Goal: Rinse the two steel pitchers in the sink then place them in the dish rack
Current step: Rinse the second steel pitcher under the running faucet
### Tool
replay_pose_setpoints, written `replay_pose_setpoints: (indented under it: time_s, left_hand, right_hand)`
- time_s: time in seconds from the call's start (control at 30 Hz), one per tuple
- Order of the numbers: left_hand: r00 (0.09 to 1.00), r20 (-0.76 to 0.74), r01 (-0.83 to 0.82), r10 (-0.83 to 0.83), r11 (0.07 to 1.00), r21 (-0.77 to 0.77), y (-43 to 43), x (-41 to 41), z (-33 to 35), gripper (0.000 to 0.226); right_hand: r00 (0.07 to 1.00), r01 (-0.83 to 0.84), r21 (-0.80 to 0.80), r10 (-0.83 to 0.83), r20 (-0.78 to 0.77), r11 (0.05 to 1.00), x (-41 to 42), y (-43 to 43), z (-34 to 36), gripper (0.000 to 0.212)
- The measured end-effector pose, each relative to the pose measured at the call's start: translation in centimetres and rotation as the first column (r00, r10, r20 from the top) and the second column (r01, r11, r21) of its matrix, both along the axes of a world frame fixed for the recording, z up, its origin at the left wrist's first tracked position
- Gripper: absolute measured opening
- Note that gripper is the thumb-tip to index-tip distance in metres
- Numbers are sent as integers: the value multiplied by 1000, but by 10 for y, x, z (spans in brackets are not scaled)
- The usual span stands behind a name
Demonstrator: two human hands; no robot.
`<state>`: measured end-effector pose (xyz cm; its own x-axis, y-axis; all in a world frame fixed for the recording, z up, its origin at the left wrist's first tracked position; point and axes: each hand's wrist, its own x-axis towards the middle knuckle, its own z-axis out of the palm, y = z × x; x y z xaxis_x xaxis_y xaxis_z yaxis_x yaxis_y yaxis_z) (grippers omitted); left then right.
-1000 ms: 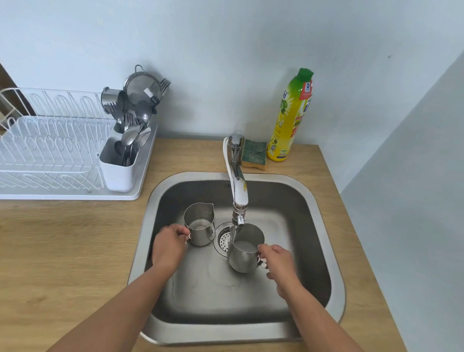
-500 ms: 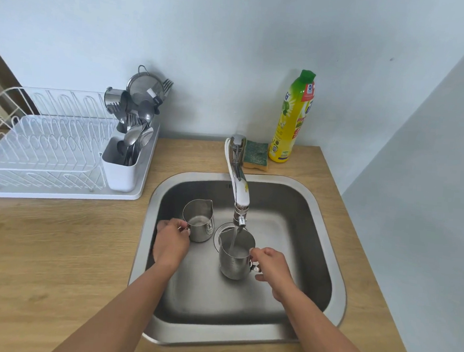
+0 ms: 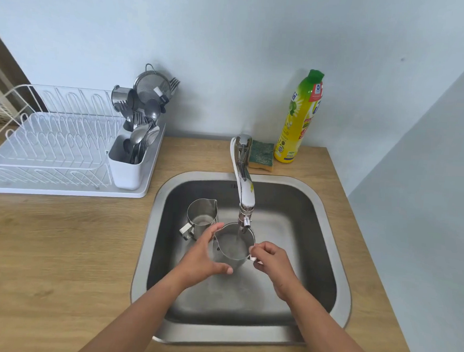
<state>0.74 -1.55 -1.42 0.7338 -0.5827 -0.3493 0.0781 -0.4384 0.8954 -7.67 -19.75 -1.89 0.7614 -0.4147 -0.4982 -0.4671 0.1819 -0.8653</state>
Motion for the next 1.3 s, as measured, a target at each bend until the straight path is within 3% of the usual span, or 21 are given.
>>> replay_pose_setpoints:
  time_s: [0.2,0.37,0.67,0.83,1.0,1.3]
  left_hand:
    - [995,74,-72,74,997,-32,-14,-7,2,75]
    - [984,146,-99,100,995,-14,-9,-2,10,73]
    - [992,93,-90,88,996,18,-13,-8,6,73]
    - [997,-4,-79,79,996,28,-6,1,2,67]
    - [977,-121,-182,177,983,-29,-7,6,1,52]
    - [916,-329,-203,228,973,107,-13,11,6,46]
  right_hand:
    - [999,33,-140,-30,20,990,1,-12,6,15]
    - [1000,-21,-36,20,-9,999,5,-9,5,15]
    - [998,-5,-65,1,-63,998,5,-14,6,15]
    - [992,-68,0,67,-110,998,6,-15,10,21]
    - [985,-93,55,100,-142,994,3,-19,15,22]
    - [966,-122,-44,108,-235,992,1,-12,14,34]
